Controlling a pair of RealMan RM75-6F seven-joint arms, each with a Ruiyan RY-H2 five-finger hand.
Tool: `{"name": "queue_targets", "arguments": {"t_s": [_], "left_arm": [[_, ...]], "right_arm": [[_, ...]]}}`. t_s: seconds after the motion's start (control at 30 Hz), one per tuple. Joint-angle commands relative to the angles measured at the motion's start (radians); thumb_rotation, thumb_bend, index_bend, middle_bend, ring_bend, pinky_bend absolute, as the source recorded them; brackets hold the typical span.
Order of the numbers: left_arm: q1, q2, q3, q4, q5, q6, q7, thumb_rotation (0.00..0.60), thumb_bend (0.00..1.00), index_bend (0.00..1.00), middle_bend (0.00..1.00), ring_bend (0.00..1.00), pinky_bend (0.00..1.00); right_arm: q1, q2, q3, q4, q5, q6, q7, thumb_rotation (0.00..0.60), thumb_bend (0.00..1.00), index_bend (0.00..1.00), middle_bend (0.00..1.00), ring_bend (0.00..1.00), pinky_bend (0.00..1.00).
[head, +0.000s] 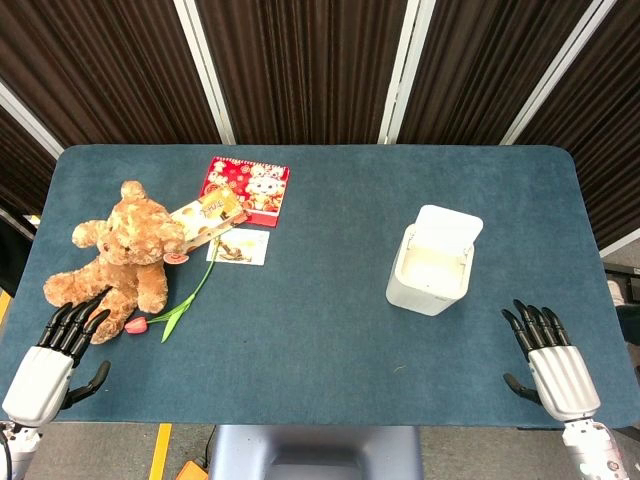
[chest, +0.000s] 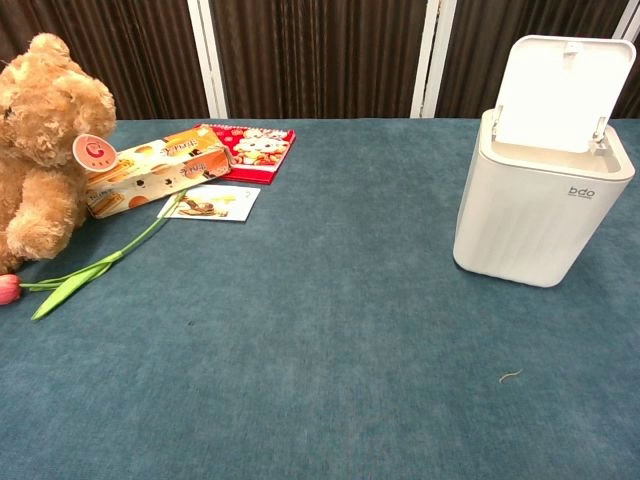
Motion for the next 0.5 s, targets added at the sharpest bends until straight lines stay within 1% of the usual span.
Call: {"name": "queue_targets", "arguments": {"t_s": [0.03,0.17,0.23,0.27,0.3,0.33,0.4,0.43,0.47,0.5], "left_arm": [[0.001,0.000,0.001,0.001,0.001,0.000,-0.001,0.600,0.44,0.00,0.00,0.00,0.00],[0.000,0.001,0.002,0.001,0.003,0.000,-0.002,0.600,0.44,0.00,0.00,0.00,0.00],[-0.001,0.001,0.002,-0.001,0.005,0.000,-0.001,0.600,0.44,0.00,0.00,0.00,0.00],[-0.001,0.002,0.002,-0.001,0.000,-0.003,-0.007,0.600,0.44,0.00,0.00,0.00,0.00],[-0.004,0.002,-0.001,0.001,-0.005,-0.010,-0.010,0.600,0.44,0.00,0.00,0.00,0.00],[-0.006,0.001,-0.001,0.001,-0.005,-0.013,-0.011,0.600,0.44,0.00,0.00,0.00,0.00],[-0.006,0.000,-0.001,0.000,-0.009,-0.017,-0.005,0.600,0.44,0.00,0.00,0.00,0.00],[-0.005,-0.001,-0.001,-0.001,-0.009,-0.016,-0.002,0.600,0.44,0.00,0.00,0.00,0.00],[-0.004,-0.001,-0.001,-0.001,-0.010,-0.016,-0.001,0.600,0.44,0.00,0.00,0.00,0.00],[-0.004,-0.001,-0.001,-0.002,-0.011,-0.016,0.001,0.600,0.44,0.00,0.00,0.00,0.00]], "right_arm": [[0.002,-0.002,0.000,0.001,-0.003,-0.003,0.001,0.600,0.29,0.00,0.00,0.00,0.00],[0.003,-0.003,0.001,0.001,-0.003,-0.006,0.001,0.600,0.29,0.00,0.00,0.00,0.00],[0.011,-0.012,0.011,-0.002,-0.005,-0.006,0.007,0.600,0.29,0.00,0.00,0.00,0.00],[0.026,-0.011,0.027,-0.015,-0.004,-0.013,0.016,0.600,0.29,0.00,0.00,0.00,0.00],[0.077,0.008,0.086,-0.056,0.027,-0.049,0.005,0.600,0.29,0.00,0.00,0.00,0.02],[0.106,0.023,0.117,-0.079,0.053,-0.077,-0.026,0.600,0.29,0.00,0.05,0.02,0.09],[0.166,0.050,0.185,-0.121,0.107,-0.126,-0.125,0.600,0.29,0.00,0.29,0.24,0.36],[0.190,0.064,0.209,-0.146,0.146,-0.156,-0.167,0.600,0.31,0.00,0.55,0.52,0.61],[0.214,0.081,0.231,-0.177,0.190,-0.192,-0.202,0.600,0.33,0.00,0.67,0.67,0.74],[0.248,0.104,0.260,-0.214,0.250,-0.237,-0.238,0.600,0.39,0.00,0.82,0.83,0.87]]}}
